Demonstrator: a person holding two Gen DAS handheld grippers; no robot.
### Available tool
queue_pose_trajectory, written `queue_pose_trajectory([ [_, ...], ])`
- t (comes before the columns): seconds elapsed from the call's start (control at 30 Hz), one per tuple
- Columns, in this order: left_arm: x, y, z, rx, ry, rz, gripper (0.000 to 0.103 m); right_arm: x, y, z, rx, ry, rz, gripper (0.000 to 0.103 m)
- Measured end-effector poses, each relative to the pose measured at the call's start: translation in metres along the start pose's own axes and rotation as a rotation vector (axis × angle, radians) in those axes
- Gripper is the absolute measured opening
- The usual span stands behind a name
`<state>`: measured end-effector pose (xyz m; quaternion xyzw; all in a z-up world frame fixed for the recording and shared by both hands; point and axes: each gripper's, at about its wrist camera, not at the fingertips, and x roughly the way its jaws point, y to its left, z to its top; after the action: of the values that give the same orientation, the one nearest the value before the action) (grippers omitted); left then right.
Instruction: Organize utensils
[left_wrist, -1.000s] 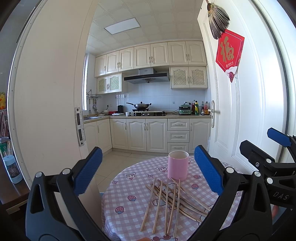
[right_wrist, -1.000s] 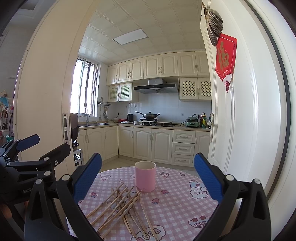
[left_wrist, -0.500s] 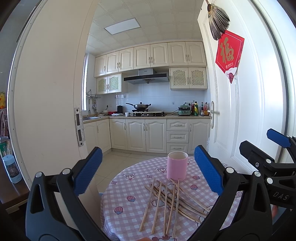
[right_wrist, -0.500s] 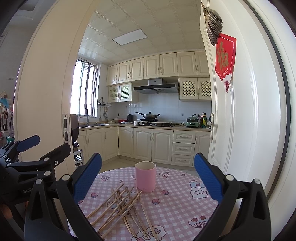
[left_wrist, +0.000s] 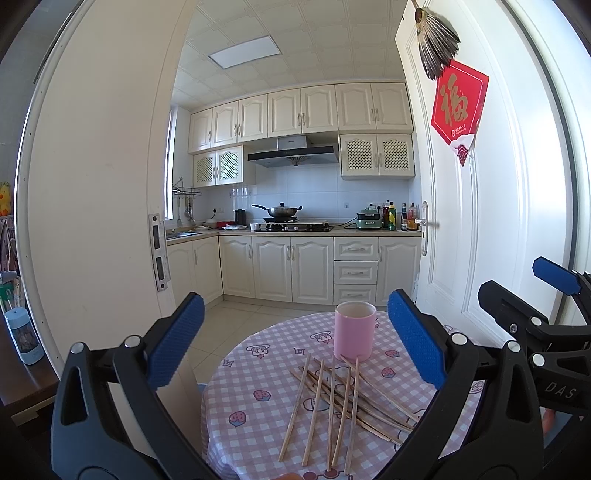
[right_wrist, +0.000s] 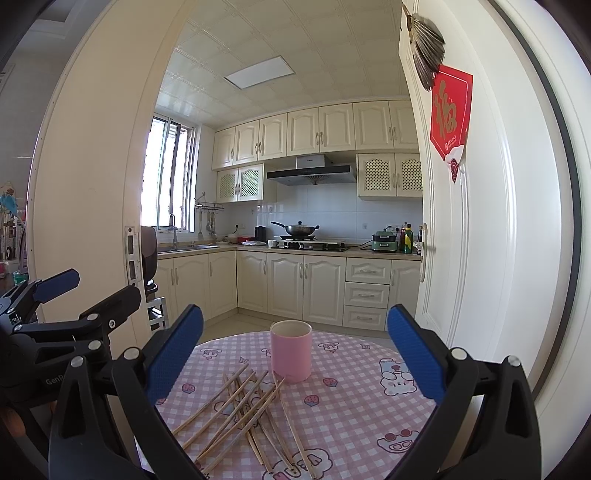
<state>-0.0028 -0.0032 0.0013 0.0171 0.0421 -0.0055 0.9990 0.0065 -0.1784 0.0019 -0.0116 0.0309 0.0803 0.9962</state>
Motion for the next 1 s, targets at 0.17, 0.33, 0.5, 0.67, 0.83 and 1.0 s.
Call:
queue_pose_trajectory([
  [0.17,0.002,0.0,-0.001,0.002,0.003,0.003,0.097,0.001,0.001,0.001,0.003,0.004,0.003,0.096],
  [0.33,0.006,0.004,0.002,-0.007,0.006,0.004,0.097,0.004,0.002,0.004,0.002,0.007,0.016,0.096],
  [0.5,0.013,0.007,0.005,-0.011,0.004,0.009,0.097,0.011,0.004,0.007,0.002,0.003,0.025,0.096],
  [0.67,0.022,0.008,0.012,-0.011,0.018,0.011,0.097,0.019,0.003,0.013,0.004,0.006,0.032,0.096],
  [0.83,0.028,0.01,0.021,-0.018,0.013,0.011,0.097,0.023,0.003,0.023,0.001,-0.01,0.029,0.096],
  [1.0,0.036,0.013,0.024,-0.014,0.03,0.003,0.097,0.031,0.002,0.028,0.022,0.001,0.063,0.096],
])
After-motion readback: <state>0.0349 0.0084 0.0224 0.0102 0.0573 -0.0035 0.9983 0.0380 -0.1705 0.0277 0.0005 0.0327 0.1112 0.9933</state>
